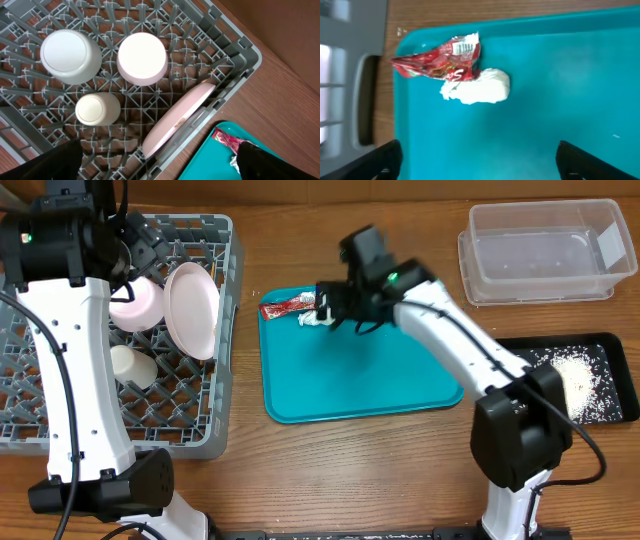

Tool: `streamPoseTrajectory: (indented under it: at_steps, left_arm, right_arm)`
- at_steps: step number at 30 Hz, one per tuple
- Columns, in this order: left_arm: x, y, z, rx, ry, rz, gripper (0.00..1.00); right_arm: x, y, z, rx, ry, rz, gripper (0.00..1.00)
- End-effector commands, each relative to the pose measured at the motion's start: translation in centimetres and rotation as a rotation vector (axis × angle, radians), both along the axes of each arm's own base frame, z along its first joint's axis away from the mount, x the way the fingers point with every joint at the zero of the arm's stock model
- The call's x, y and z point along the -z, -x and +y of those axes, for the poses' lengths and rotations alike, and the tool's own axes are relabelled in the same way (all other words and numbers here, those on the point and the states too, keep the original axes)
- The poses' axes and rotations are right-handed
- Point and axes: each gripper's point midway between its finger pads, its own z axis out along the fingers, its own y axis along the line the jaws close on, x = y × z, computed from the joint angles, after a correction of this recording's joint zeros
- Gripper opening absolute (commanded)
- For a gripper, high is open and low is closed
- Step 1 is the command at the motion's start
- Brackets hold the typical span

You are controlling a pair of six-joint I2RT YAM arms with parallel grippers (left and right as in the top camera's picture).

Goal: Sort waste into correct bins and load items into the dishwasher
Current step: 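Move the right gripper to the white tissue on the teal tray, then grasp the white tissue with the right gripper and lift it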

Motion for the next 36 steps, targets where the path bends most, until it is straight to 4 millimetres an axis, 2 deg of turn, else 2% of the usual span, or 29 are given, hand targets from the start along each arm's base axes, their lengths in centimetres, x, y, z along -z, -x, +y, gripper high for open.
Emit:
streamPoseTrajectory:
  at_steps: [1,5,10,16,19,21,30,36]
  left_arm:
    - [0.3,0.0,0.2,-0.009,-0.009,0.009,1.0]
    - [0.3,0.0,0.2,-0.009,-0.009,0.009,1.0]
    - [0.3,0.0,0.2,-0.009,-0.009,0.009,1.0]
    - [0.3,0.0,0.2,-0.009,-0.009,0.009,1.0]
    - [0.3,0.0,0.2,-0.009,-0.009,0.009,1.0]
    - [0.3,0.0,0.2,-0.009,-0.009,0.01,1.0]
    - [0.3,0.0,0.2,-0.009,-0.009,0.009,1.0]
    - [0.3,0.0,0.2,-0.009,-0.009,0.009,1.0]
  right_arm:
    - [2.1,-0.2,-1.3,0.036,0.09,-0.044,1.0]
    - [4.5,-0.4,-1.3,0.035,0.073,-0.08,1.0]
    - [6.4,-1.0,-0.5,-0.066,0.052,-0.196,1.0]
    - [6.7,-1.2,0.6,-0.212,0.047,-0.302,1.0]
    - [6.5,-1.7,0.9,-0.241,0.053,-0.342,0.94]
    - [6.6,-2.0,1.0,-0.243,0.051,-0.354,0.93]
    - [10.1,-2.2,1.2,-0.246,0.063,-0.32,0.93]
    - [10.2,-2.4,1.3,-0.245,0.059,-0.332,0.91]
